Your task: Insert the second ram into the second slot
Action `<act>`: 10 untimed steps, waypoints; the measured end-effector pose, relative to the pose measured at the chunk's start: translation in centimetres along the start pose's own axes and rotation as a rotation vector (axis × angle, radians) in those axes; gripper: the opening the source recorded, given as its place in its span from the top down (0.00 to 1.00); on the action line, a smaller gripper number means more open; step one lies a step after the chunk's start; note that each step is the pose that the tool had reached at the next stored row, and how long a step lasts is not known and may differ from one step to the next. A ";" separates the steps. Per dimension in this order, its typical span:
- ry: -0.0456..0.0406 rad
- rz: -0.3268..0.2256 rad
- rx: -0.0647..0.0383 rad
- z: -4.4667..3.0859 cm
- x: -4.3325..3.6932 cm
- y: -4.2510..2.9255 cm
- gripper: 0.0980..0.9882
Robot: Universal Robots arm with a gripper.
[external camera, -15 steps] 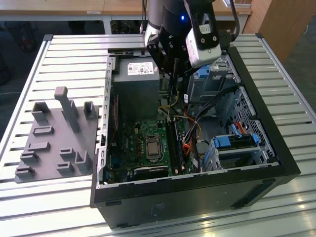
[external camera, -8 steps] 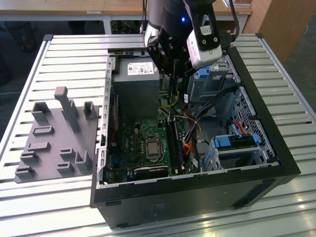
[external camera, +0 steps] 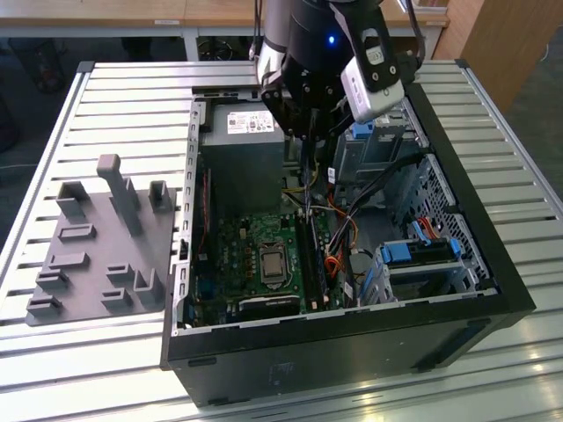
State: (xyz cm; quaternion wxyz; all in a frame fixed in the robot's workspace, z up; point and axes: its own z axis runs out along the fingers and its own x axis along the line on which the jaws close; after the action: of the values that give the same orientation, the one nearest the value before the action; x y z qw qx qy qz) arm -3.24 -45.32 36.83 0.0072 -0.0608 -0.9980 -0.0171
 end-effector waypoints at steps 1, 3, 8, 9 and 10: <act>0.0006 -0.018 0.000 0.06 0.00 0.00 0.96; 0.0014 -0.042 0.001 0.18 -0.01 0.00 0.96; 0.0015 -0.044 0.001 0.53 -0.11 0.00 0.96; 0.0015 -0.044 0.001 0.59 -0.15 0.00 0.96; 0.0015 -0.044 0.001 0.65 -0.19 0.01 0.96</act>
State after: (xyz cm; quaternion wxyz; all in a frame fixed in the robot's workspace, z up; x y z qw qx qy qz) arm -3.06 -45.31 36.18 0.0076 -0.0386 -0.9991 -0.0169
